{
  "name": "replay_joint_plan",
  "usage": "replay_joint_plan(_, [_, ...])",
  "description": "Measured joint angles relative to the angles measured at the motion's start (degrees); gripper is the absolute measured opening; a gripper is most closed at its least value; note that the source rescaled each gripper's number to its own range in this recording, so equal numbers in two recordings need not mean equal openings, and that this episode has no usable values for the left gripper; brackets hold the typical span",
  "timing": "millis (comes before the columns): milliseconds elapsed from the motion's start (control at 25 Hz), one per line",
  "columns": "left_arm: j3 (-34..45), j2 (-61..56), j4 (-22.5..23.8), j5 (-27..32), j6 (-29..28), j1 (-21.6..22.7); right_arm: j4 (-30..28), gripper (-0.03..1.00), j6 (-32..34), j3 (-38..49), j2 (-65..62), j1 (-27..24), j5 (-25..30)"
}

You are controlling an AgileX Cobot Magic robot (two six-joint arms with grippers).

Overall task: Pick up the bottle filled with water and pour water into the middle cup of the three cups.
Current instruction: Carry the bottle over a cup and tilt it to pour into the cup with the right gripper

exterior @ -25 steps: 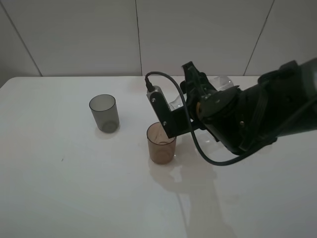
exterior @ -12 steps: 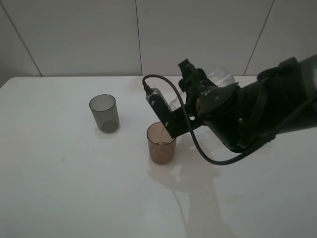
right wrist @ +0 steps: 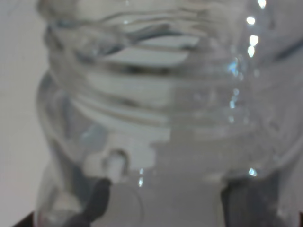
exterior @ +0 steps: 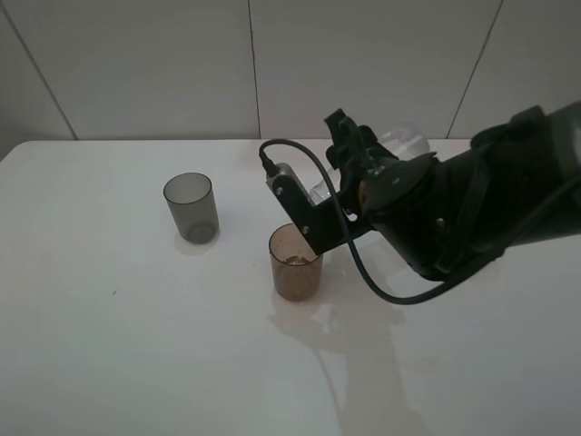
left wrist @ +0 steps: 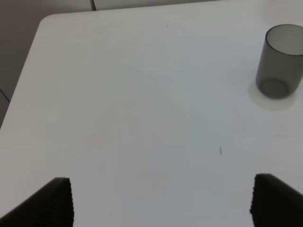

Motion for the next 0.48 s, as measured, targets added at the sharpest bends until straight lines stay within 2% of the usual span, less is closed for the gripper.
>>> replay_joint_plan(160, [0.0,0.0,0.0,0.0,0.0,0.0,0.0,0.0,-4.1,0.0,0.0,0.25,0.42])
replay_joint_plan(480, [0.0,0.0,0.0,0.0,0.0,0.0,0.0,0.0,-5.06,0.0,0.0,0.25,0.54])
